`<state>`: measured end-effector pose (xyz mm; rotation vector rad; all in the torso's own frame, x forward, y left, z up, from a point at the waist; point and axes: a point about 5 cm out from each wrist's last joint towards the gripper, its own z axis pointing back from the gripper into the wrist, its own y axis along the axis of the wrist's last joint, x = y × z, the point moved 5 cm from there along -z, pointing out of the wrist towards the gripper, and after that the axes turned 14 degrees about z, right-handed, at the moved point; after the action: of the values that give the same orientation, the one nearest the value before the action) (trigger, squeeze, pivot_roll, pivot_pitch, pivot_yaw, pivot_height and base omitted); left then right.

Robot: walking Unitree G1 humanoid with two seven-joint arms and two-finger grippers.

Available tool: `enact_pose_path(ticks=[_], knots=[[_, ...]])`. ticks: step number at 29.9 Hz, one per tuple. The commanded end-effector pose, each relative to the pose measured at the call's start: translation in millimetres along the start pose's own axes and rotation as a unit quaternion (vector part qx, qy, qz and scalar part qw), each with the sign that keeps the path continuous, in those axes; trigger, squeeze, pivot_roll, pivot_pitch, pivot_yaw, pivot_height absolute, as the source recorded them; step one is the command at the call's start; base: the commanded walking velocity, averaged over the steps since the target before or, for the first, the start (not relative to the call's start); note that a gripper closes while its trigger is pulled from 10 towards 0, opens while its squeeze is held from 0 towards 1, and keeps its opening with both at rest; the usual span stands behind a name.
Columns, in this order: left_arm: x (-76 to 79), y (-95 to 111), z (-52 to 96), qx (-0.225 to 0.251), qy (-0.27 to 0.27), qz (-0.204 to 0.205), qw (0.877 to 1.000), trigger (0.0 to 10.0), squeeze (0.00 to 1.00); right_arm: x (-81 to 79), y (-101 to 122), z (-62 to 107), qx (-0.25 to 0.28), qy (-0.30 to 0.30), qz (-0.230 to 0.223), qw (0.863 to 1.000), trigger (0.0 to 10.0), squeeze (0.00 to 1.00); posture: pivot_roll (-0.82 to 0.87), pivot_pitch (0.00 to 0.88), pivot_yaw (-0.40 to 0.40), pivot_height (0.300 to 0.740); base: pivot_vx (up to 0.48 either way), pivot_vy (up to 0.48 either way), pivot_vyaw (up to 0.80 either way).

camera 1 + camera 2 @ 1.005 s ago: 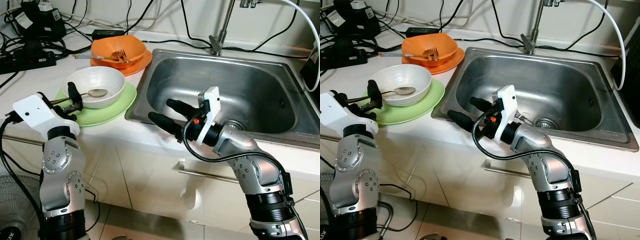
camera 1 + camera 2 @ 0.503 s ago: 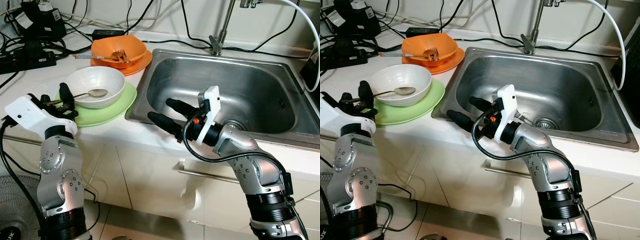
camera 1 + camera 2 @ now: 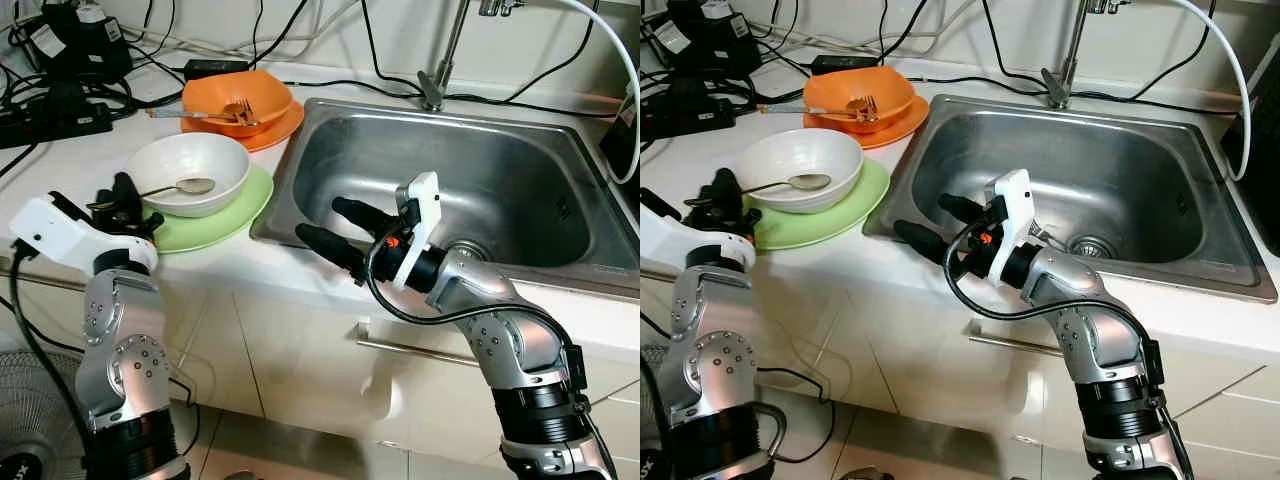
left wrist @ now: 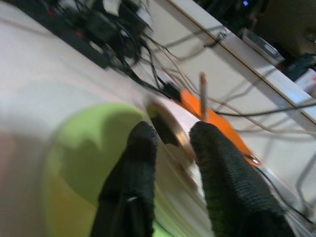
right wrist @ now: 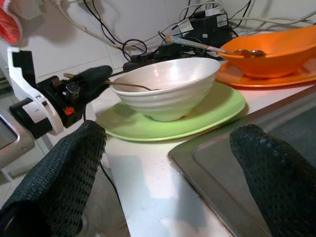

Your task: Kitchen organization

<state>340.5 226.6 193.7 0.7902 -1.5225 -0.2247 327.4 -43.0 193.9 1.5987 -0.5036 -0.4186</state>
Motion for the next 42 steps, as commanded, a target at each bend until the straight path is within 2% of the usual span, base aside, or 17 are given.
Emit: enact_pose_path(ticks=[1, 12, 17, 23, 27, 28, 29, 33, 39, 42], knots=[[5.8, -6, -2.0, -0.016, -0.010, 0.013, 1.000, 0.0, 0.00, -1.4, 4, 0.1, 0.003, 0.003, 0.001, 1.000, 10.0, 0.00, -0.03, 0.037, 0.018, 0.740, 0.000, 0.000, 0.00], [6.9, -3, -4.5, -0.017, -0.015, 0.050, 0.998, 0.0, 0.00, -1.9, 3, -1.0, 0.002, 0.001, -0.003, 1.000, 10.0, 0.00, -0.03, 0.037, 0.021, 0.740, 0.000, 0.000, 0.00], [15.1, 3, -4.3, -0.006, -0.032, 0.061, 0.998, 0.0, 0.00, -1.5, 2, -1.4, 0.001, 0.000, -0.003, 1.000, 10.0, 0.00, -0.03, 0.036, 0.021, 0.740, 0.000, 0.000, 0.00], [32.5, 11, -3.2, 0.008, -0.060, 0.077, 0.995, 0.0, 0.00, 0.3, 3, -2.5, 0.003, -0.003, -0.005, 1.000, 10.0, 0.00, -0.03, 0.035, 0.019, 0.740, 0.000, 0.000, 0.00], [55.2, 7, -0.4, -0.014, -0.122, 0.117, 0.986, 0.0, 0.00, 6.6, 7, -3.9, 0.020, -0.023, -0.059, 0.998, 10.0, 0.00, -0.03, 0.031, 0.019, 0.740, 0.000, 0.000, 0.00], [62.4, 3, 1.2, -0.029, -0.141, 0.139, 0.980, 0.0, 0.00, 8.1, 9, -5.2, 0.025, -0.026, -0.079, 0.996, 10.0, 0.00, -0.03, 0.031, 0.019, 0.740, 0.000, 0.000, 0.00], [62.4, 3, 1.2, -0.029, -0.141, 0.139, 0.980, 0.0, 0.00, 8.1, 9, -5.2, 0.025, -0.026, -0.079, 0.996, 10.0, 0.00, -0.03, 0.031, 0.019, 0.740, 0.000, 0.000, 0.00], [77.5, -5, 8.0, -0.061, -0.180, 0.179, 0.965, 0.0, 0.00, 11.0, 10, -6.6, 0.032, -0.033, -0.122, 0.991, 10.0, 0.00, -0.04, 0.030, 0.020, 0.740, 0.000, 0.000, 0.00], [95.8, -24, 21.0, -0.120, -0.237, 0.218, 0.939, 0.0, 0.00, 13.1, 15, -9.7, 0.053, -0.030, -0.222, 0.973, 10.0, 0.00, -0.04, 0.028, 0.017, 0.740, 0.000, 0.000, 0.00], [99.8, -28, 23.3, -0.133, -0.248, 0.231, 0.931, 0.0, 0.00, 11.5, 16, -11.0, 0.055, -0.023, -0.240, 0.969, 10.0, 0.00, -0.04, 0.026, 0.016, 0.740, 0.000, 0.000, 0.00]])
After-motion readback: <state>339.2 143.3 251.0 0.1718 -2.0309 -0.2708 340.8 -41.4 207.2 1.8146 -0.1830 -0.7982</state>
